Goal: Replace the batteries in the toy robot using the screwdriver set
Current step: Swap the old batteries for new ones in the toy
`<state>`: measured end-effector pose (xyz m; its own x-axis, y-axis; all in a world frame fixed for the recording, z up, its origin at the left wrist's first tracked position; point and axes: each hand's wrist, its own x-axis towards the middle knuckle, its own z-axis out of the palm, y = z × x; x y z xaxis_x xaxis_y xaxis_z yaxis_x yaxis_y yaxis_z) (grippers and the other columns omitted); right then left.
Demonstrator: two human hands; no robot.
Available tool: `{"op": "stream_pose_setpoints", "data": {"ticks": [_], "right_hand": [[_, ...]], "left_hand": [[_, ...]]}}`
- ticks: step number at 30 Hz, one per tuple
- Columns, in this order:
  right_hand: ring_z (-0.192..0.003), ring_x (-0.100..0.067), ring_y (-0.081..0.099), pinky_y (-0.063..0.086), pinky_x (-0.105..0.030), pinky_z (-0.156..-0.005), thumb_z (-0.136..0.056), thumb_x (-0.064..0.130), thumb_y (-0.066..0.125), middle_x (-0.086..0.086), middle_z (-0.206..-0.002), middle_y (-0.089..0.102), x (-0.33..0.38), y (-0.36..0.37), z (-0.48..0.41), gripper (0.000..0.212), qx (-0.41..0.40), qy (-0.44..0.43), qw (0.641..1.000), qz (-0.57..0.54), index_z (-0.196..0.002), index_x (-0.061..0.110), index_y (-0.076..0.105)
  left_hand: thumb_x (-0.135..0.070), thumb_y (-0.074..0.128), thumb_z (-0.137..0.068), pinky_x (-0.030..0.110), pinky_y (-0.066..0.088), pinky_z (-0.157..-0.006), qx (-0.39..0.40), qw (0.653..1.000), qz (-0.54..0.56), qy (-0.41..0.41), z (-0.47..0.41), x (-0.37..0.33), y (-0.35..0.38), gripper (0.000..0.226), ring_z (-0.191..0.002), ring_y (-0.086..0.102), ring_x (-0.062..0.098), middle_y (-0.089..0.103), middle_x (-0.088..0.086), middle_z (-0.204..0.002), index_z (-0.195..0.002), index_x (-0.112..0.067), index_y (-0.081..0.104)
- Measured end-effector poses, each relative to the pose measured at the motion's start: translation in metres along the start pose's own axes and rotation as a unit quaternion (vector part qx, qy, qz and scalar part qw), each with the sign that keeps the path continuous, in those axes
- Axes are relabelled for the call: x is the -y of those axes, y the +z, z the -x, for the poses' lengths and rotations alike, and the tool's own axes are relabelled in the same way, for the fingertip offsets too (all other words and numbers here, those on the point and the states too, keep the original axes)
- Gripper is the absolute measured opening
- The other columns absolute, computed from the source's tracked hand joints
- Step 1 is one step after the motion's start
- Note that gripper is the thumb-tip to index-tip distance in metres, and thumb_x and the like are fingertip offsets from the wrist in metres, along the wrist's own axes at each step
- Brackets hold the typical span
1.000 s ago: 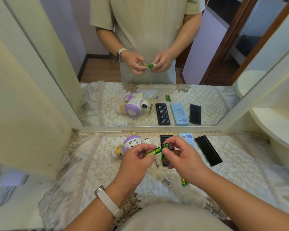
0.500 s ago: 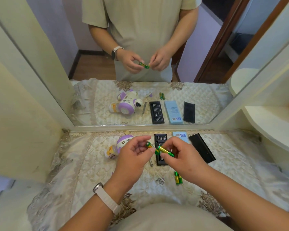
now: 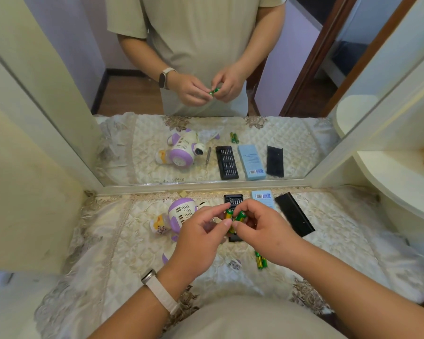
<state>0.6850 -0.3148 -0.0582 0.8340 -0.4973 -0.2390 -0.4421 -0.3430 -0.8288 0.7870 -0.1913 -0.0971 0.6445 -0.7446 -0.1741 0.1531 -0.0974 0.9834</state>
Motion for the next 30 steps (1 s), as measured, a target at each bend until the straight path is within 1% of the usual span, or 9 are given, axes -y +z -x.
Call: {"op": "stream_pose_setpoints", "data": {"ticks": [4, 8, 11, 14, 16, 20, 24, 27, 30], "right_hand": [[-0.057, 0.001, 0.049, 0.045, -0.022, -0.059, -0.089, 0.021, 0.064, 0.009, -0.067, 0.058, -0.001, -0.001, -0.004, 0.012, -0.004, 0.005, 1.0, 0.015, -0.094, 0.03, 0.057], [-0.067, -0.007, 0.056, 0.052, -0.035, -0.073, -0.089, 0.022, 0.064, 0.001, -0.083, 0.068, -0.005, 0.001, -0.005, 0.016, 0.03, -0.001, 0.999, 0.038, -0.097, 0.034, 0.055], [-0.072, -0.017, 0.06, 0.054, -0.041, -0.074, -0.089, 0.027, 0.064, 0.0, -0.082, 0.067, -0.008, 0.005, -0.007, 0.012, 0.029, -0.015, 0.999, 0.041, -0.096, 0.034, 0.057], [-0.071, -0.018, 0.059, 0.053, -0.043, -0.073, -0.09, 0.032, 0.064, 0.001, -0.078, 0.066, -0.012, 0.008, -0.01, 0.007, 0.021, -0.025, 0.998, 0.053, -0.093, 0.032, 0.058], [-0.07, -0.018, 0.06, 0.053, -0.045, -0.072, -0.089, 0.034, 0.063, 0.002, -0.076, 0.066, -0.014, 0.01, -0.011, 0.006, 0.025, -0.025, 0.998, 0.057, -0.092, 0.032, 0.058], [-0.067, -0.012, 0.058, 0.052, -0.041, -0.069, -0.09, 0.037, 0.063, 0.003, -0.076, 0.065, -0.018, 0.013, -0.014, 0.009, 0.055, -0.031, 0.995, 0.078, -0.094, 0.035, 0.055], [-0.064, -0.008, 0.055, 0.05, -0.04, -0.066, -0.091, 0.036, 0.061, 0.003, -0.075, 0.064, -0.022, 0.019, -0.015, 0.007, 0.084, -0.04, 0.992, 0.08, -0.092, 0.034, 0.055], [-0.066, -0.011, 0.058, 0.051, -0.039, -0.067, -0.092, 0.036, 0.06, 0.004, -0.076, 0.065, -0.025, 0.023, -0.02, 0.006, 0.078, -0.031, 0.994, 0.074, -0.092, 0.033, 0.055], [-0.068, -0.014, 0.06, 0.052, -0.041, -0.068, -0.092, 0.039, 0.059, 0.003, -0.076, 0.066, -0.03, 0.025, -0.031, 0.006, 0.065, -0.013, 0.996, 0.066, -0.092, 0.035, 0.055]], "left_hand": [[0.004, 0.065, -0.092, 0.02, 0.055, -0.079, 0.02, 1.0, -0.002, -0.012, 0.001, 0.005, -0.004, 0.048, -0.086, 0.07, 0.006, 0.065, -0.007, -0.104, -0.122, -0.033, 0.061], [0.007, 0.065, -0.091, 0.018, 0.053, -0.087, 0.033, 0.999, -0.02, -0.014, 0.001, 0.008, -0.006, 0.054, -0.103, 0.069, 0.003, 0.07, -0.002, -0.112, -0.135, -0.022, 0.054], [0.007, 0.065, -0.091, 0.02, 0.054, -0.086, 0.032, 0.999, -0.009, -0.014, 0.001, 0.009, -0.007, 0.053, -0.101, 0.07, 0.005, 0.072, -0.005, -0.107, -0.127, -0.03, 0.054], [0.008, 0.064, -0.09, 0.019, 0.054, -0.084, 0.037, 0.999, -0.008, -0.019, 0.002, 0.013, -0.009, 0.055, -0.095, 0.071, 0.003, 0.075, -0.015, -0.094, -0.123, -0.035, 0.053], [0.008, 0.064, -0.09, 0.018, 0.053, -0.084, 0.044, 0.999, -0.011, -0.02, 0.002, 0.015, -0.011, 0.054, -0.093, 0.071, 0.002, 0.075, -0.019, -0.092, -0.123, -0.034, 0.053], [0.006, 0.065, -0.091, 0.019, 0.053, -0.083, 0.055, 0.998, -0.016, -0.033, 0.002, 0.018, -0.016, 0.053, -0.088, 0.071, 0.003, 0.076, -0.011, -0.09, -0.127, -0.031, 0.051], [0.004, 0.067, -0.09, 0.022, 0.054, -0.087, 0.057, 0.997, -0.022, -0.054, 0.005, 0.023, -0.022, 0.056, -0.094, 0.071, 0.007, 0.075, -0.004, -0.099, -0.129, -0.031, 0.05], [0.002, 0.069, -0.089, 0.021, 0.054, -0.087, -0.002, 0.998, -0.031, -0.059, 0.006, 0.029, -0.024, 0.047, -0.104, 0.068, 0.009, 0.071, -0.003, -0.111, -0.12, -0.032, 0.058], [-0.011, 0.07, -0.09, 0.021, 0.052, -0.084, -0.143, 0.98, -0.13, -0.057, 0.003, 0.045, -0.033, 0.033, -0.101, 0.061, 0.006, 0.063, -0.008, -0.11, -0.109, -0.035, 0.059]]}}
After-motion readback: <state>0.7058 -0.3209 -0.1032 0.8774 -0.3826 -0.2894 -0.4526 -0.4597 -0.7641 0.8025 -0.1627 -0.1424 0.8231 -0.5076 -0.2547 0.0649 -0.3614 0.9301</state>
